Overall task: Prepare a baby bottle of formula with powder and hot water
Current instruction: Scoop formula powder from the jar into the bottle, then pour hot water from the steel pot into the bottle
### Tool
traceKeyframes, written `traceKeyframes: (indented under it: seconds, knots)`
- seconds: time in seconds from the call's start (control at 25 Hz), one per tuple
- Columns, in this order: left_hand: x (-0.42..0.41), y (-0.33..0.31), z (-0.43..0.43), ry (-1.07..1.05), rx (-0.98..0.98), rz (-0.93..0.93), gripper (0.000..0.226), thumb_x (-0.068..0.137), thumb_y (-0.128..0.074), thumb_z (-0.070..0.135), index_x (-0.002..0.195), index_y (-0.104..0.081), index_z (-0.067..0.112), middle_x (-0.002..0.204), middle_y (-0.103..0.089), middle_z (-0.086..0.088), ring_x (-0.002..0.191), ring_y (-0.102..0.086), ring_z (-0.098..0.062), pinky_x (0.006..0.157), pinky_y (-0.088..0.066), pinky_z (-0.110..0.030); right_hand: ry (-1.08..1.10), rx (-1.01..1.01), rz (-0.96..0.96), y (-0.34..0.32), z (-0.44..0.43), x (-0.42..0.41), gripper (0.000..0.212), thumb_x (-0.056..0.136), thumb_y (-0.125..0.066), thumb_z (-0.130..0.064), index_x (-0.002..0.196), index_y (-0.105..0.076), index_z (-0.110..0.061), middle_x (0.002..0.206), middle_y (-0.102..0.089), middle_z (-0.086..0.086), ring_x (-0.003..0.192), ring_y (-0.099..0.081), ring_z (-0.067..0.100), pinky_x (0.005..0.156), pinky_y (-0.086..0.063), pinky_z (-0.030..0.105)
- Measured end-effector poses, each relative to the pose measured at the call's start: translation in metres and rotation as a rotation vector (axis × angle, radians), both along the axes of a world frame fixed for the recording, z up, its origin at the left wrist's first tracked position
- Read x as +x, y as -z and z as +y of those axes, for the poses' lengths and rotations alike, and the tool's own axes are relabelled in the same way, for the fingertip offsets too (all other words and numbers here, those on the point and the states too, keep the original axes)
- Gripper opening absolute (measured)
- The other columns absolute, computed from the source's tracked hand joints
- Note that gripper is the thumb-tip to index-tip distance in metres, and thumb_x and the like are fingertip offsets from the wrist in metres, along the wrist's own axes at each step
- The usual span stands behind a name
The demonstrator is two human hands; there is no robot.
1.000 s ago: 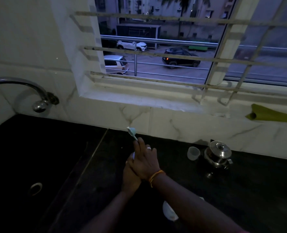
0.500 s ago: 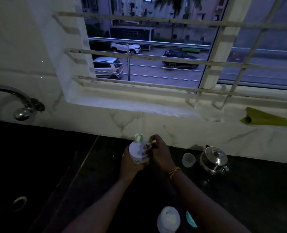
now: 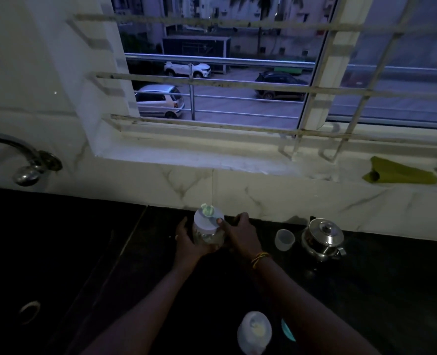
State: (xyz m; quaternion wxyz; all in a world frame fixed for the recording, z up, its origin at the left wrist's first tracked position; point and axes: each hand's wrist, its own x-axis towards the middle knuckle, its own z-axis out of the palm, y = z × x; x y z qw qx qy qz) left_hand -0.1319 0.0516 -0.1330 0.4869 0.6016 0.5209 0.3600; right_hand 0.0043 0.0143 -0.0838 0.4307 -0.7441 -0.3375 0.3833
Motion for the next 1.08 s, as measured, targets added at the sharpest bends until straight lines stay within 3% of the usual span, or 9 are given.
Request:
traceKeyframes:
  seconds: [0.08,0.24,0.36,0.44,0.56,0.64,0.84,0.96,1.08]
  knots:
    - [-0.01,0.008,-0.008,0.009,0.061,0.057,0.106,0.045,-0.083,0.022,0.135,-0.03,0.004,0.138,-0.036,-0.017,0.127,-0.041,-0.029,0.101,-0.036,-0.032,0.017,-0.046,-0.194,-0.005,-0.013,0.01,0.049,0.079,-0.06,-0.05,0.099,-0.043,-0.009,0.097,-0.06,0.013,0.088,-0.062,0.031,0.074,-0.052,0.04]
    - [-0.024,0.008,-0.056,0.08,0.123,0.054,0.081,0.059,-0.071,0.001,0.131,-0.035,0.007,0.132,-0.037,-0.014,0.126,-0.039,-0.029,0.101,-0.032,-0.029,0.206,0.035,-0.265,-0.011,-0.06,0.042,0.034,0.085,-0.061,-0.03,0.1,-0.053,0.0,0.099,-0.061,0.016,0.097,-0.058,0.03,0.082,-0.042,0.034]
    - [-0.036,0.018,-0.1,0.434,0.116,0.107,0.081,0.061,-0.063,0.025,0.135,-0.03,0.026,0.141,-0.035,0.002,0.131,-0.034,-0.012,0.11,-0.029,-0.028,0.669,0.049,-0.481,0.006,-0.096,0.085,0.054,0.075,-0.071,-0.022,0.115,-0.05,0.008,0.115,-0.053,0.028,0.111,-0.049,0.042,0.094,-0.037,0.042]
    - [-0.038,0.022,-0.119,0.67,0.148,0.167,0.08,0.067,-0.063,0.039,0.136,-0.025,0.035,0.144,-0.031,0.011,0.133,-0.03,0.0,0.113,-0.025,-0.023,0.826,-0.052,-0.378,0.016,-0.11,0.11,0.072,0.068,-0.077,-0.027,0.122,-0.043,0.007,0.127,-0.041,0.031,0.116,-0.043,0.045,0.098,-0.035,0.044]
    - [-0.024,0.023,-0.139,0.754,0.081,0.21,0.094,0.063,-0.076,0.058,0.138,-0.025,0.035,0.139,-0.035,0.018,0.128,-0.036,0.006,0.107,-0.033,-0.018,0.749,-0.15,-0.283,0.034,-0.111,0.133,0.07,0.07,-0.076,-0.032,0.118,-0.046,0.01,0.126,-0.045,0.03,0.118,-0.041,0.041,0.096,-0.036,0.04]
    - [-0.012,0.029,-0.149,0.692,0.008,0.179,0.1,0.054,-0.085,0.051,0.136,-0.029,0.036,0.133,-0.042,0.02,0.121,-0.044,0.006,0.101,-0.04,-0.018,0.696,-0.071,-0.299,0.042,-0.109,0.139,0.052,0.074,-0.072,-0.022,0.11,-0.054,0.011,0.116,-0.056,0.031,0.113,-0.049,0.04,0.093,-0.038,0.04]
    - [0.005,0.042,-0.167,0.5,-0.032,0.148,0.065,0.059,-0.083,0.035,0.113,-0.048,0.04,0.114,-0.059,0.015,0.105,-0.054,0.008,0.088,-0.043,-0.015,0.689,0.136,-0.211,0.046,-0.116,0.149,0.035,0.067,-0.077,-0.013,0.097,-0.066,0.004,0.097,-0.069,0.024,0.09,-0.065,0.033,0.078,-0.05,0.041]
    - [0.001,0.04,-0.174,0.481,0.026,0.17,0.058,0.059,-0.079,0.038,0.108,-0.049,0.045,0.115,-0.058,0.017,0.106,-0.051,0.012,0.085,-0.039,-0.005,0.601,0.129,-0.192,0.036,-0.133,0.147,0.041,0.067,-0.078,-0.015,0.102,-0.065,0.002,0.098,-0.068,0.01,0.085,-0.063,0.024,0.064,-0.049,0.025]
    - [-0.005,0.035,-0.176,0.45,0.075,0.141,0.061,0.062,-0.08,0.033,0.112,-0.047,0.047,0.12,-0.054,0.022,0.112,-0.048,0.012,0.089,-0.038,-0.004,0.488,0.101,-0.215,0.011,-0.171,0.132,0.028,0.074,-0.073,-0.01,0.097,-0.06,-0.001,0.089,-0.059,0.01,0.073,-0.055,0.017,0.051,-0.037,0.015]
